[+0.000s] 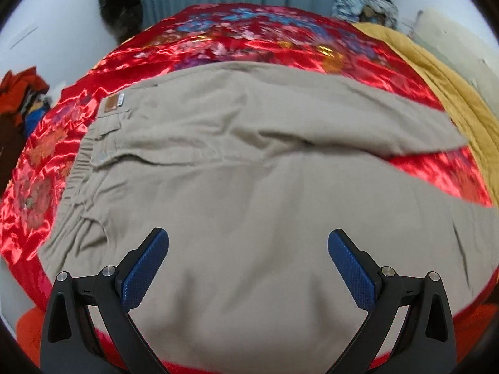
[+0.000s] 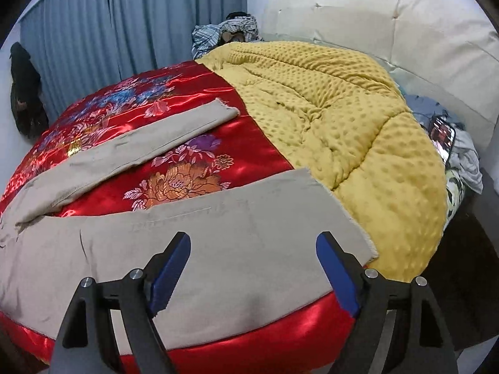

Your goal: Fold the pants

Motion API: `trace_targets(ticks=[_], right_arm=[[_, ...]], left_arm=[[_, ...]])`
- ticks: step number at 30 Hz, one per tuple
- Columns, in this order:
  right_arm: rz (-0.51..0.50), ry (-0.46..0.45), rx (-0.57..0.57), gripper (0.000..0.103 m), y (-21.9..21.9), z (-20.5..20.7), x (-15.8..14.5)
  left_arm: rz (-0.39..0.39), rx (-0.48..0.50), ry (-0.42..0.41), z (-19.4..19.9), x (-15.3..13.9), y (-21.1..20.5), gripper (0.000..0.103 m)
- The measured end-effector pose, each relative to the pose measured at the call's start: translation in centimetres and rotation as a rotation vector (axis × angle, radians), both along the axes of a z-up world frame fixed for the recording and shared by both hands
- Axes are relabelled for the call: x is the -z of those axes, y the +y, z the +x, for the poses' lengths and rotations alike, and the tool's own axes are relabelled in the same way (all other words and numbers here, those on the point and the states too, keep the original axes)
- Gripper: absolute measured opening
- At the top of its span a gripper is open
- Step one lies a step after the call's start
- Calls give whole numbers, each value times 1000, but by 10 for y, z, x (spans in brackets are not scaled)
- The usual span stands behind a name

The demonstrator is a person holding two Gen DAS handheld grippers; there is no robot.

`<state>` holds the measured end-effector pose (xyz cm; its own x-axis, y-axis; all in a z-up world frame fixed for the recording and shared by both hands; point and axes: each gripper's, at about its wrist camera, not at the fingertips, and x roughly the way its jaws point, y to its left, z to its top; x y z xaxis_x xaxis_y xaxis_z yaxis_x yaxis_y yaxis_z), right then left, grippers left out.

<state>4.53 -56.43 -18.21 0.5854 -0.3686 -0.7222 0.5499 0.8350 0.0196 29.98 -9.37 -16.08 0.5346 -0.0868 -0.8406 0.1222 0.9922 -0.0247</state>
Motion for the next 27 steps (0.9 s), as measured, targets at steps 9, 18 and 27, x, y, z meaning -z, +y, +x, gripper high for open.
trace_targets(ticks=[9, 18, 27], right_arm=[[56, 53, -12, 83, -4, 17, 10], [157, -29, -305, 83, 42, 151, -14], [337, 69, -675, 83, 127, 342, 50]], left_arm=[[50, -52, -61, 45, -7, 5, 102], [149, -204, -84, 120, 35, 29, 102], [127, -238, -98, 113, 78, 49, 102]])
